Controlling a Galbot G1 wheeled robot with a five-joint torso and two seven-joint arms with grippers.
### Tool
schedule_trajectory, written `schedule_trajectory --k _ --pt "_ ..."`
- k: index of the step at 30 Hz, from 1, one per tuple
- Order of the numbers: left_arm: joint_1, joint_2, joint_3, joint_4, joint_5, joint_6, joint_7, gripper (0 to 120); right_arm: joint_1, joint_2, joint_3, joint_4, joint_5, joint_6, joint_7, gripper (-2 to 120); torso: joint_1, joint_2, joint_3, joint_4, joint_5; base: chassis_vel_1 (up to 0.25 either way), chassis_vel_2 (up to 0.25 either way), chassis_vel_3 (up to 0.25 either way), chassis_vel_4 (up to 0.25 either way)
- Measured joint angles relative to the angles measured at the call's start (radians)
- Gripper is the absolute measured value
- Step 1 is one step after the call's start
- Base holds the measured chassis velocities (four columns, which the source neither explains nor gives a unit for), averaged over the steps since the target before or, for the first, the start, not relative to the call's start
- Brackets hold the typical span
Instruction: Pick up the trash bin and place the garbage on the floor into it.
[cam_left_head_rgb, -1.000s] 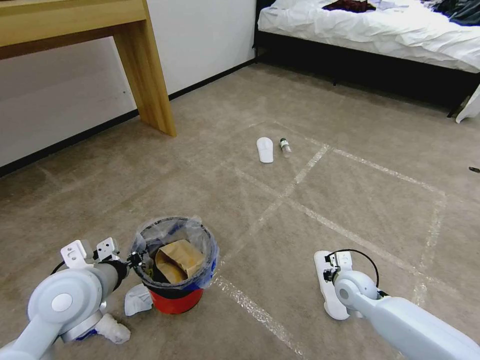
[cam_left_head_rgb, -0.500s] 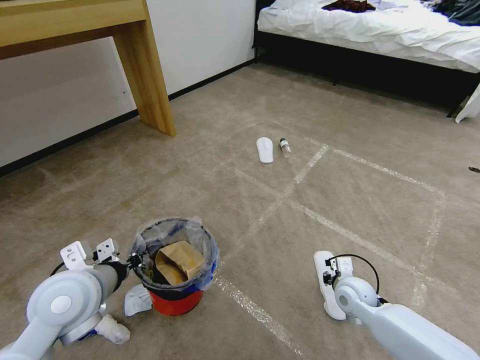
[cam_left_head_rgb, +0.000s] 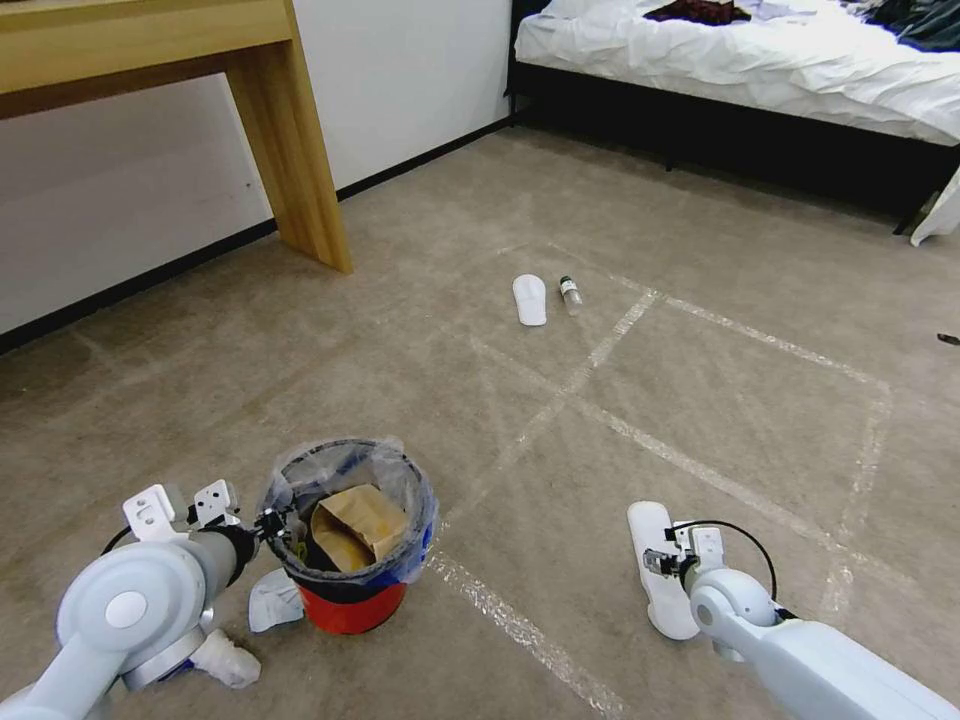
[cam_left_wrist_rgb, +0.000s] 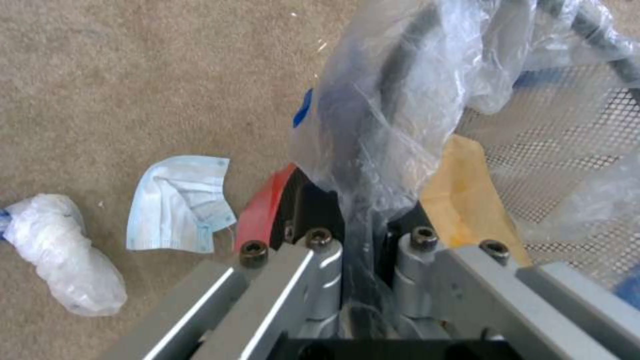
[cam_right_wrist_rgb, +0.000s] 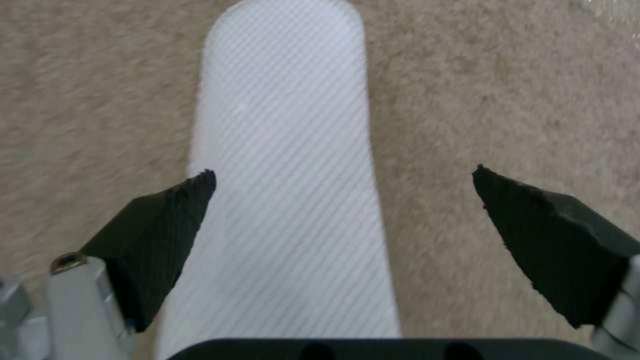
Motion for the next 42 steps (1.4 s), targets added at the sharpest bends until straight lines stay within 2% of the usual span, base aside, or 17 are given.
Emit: schedule_trajectory --k 9,11,19,42 --pt "-0.004 0.003 0.004 0.006 0.0 0.0 0.001 4 0.001 0.01 -0.007 -0.053 -0.028 0.023 -0.041 100 0.0 0.0 0.0 0.0 0.0 0.0 0.0 0.0 0.0" --pt "-0.003 0.002 0.006 0.01 0.0 0.0 0.001 4 -0.006 0.017 -0.011 -0.072 -0.048 0.064 -0.089 100 0.0 0.0 0.0 0.0 0.0001 0.0 0.0 0.0 0.0" --pt "-0.006 -0.001 0.009 0.019 0.003 0.001 0.002 4 -0.014 0.031 -0.023 -0.109 -0.08 0.127 -0.165 100 0.0 0.0 0.0 0.0 -0.0001 0.0 0.0 0.0 0.0" --pt "-0.023 0.0 0.026 0.038 0.006 0.001 0.004 4 -0.011 0.065 -0.036 -0.172 -0.099 0.143 -0.174 100 0.0 0.0 0.0 0.0001 -0.0003 0.0 0.0 0.0 0.0"
